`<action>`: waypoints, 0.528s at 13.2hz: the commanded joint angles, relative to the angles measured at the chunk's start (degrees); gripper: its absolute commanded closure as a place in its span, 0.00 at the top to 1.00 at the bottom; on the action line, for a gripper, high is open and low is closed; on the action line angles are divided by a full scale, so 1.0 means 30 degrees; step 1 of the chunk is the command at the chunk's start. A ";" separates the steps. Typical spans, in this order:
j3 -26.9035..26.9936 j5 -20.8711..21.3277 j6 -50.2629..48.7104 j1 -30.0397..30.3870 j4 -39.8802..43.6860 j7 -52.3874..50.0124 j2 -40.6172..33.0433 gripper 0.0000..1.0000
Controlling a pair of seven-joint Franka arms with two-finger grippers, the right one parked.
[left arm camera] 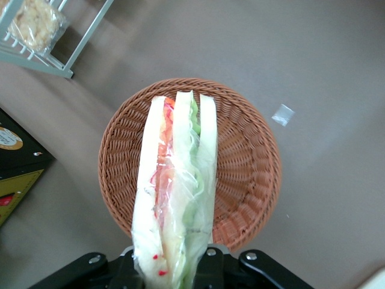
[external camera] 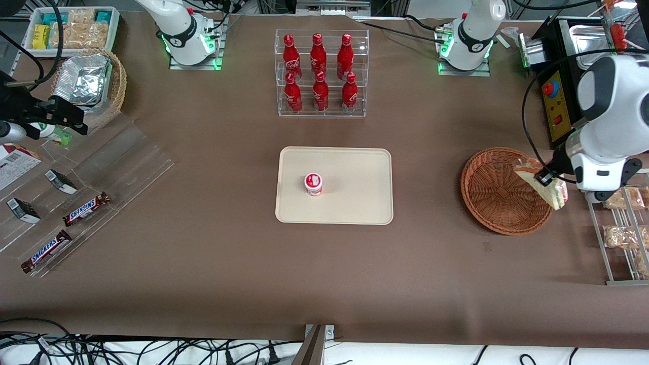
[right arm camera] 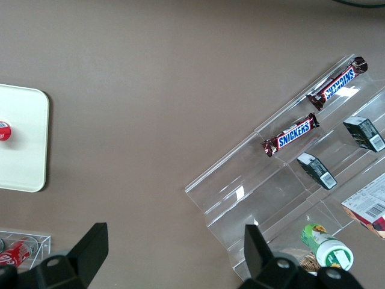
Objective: Place sandwich from basket to tray
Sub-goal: 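Carry the held sandwich over to the cream tray beside the cup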
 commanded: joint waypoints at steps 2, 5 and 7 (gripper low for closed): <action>-0.0163 -0.0640 -0.2409 -0.0319 0.2443 0.3589 0.0298 0.00; -0.0775 -0.1899 -0.2649 -0.0641 0.3386 0.5588 0.0356 0.00; -0.1741 -0.1929 -0.2590 -0.0760 0.3386 0.5738 0.0415 0.00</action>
